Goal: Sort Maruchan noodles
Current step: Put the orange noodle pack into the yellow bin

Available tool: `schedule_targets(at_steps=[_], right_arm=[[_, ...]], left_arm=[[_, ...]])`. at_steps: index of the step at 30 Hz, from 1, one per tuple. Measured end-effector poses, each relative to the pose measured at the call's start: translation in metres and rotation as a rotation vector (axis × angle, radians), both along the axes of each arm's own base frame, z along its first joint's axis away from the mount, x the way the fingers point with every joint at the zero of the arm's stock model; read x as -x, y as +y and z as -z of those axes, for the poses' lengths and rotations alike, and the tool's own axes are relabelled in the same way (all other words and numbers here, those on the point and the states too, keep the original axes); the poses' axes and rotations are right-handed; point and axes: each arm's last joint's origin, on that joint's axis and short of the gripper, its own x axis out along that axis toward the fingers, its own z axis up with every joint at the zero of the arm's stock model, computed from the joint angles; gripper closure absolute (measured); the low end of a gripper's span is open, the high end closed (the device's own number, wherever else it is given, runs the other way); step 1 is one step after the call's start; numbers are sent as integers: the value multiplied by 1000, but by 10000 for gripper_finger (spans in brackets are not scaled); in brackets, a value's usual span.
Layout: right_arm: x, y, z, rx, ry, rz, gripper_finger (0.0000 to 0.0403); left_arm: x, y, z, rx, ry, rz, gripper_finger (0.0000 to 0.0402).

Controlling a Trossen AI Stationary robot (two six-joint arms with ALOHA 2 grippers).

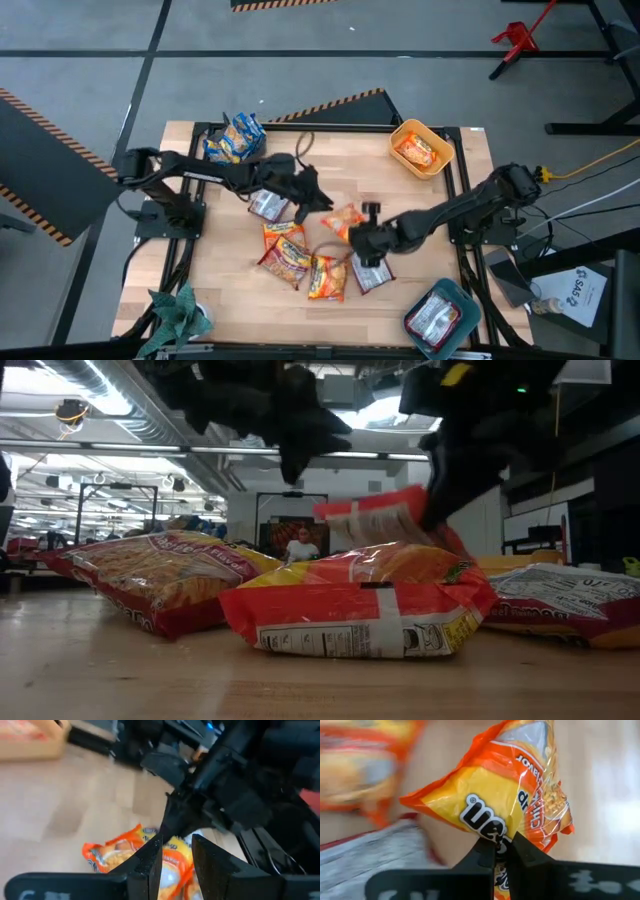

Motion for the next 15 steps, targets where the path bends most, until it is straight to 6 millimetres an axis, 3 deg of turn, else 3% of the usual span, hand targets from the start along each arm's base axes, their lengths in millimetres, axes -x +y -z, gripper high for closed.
schedule_targets(at_steps=[9, 15], right_arm=[[20, -75, -43, -30, -86, 454, 401], [35, -128, -70, -27, -17, 712, 401]], left_arm=[[30, 14, -48, -52, -120, -168, 302], [42, 16, -60, -85, -123, -257, 302]])
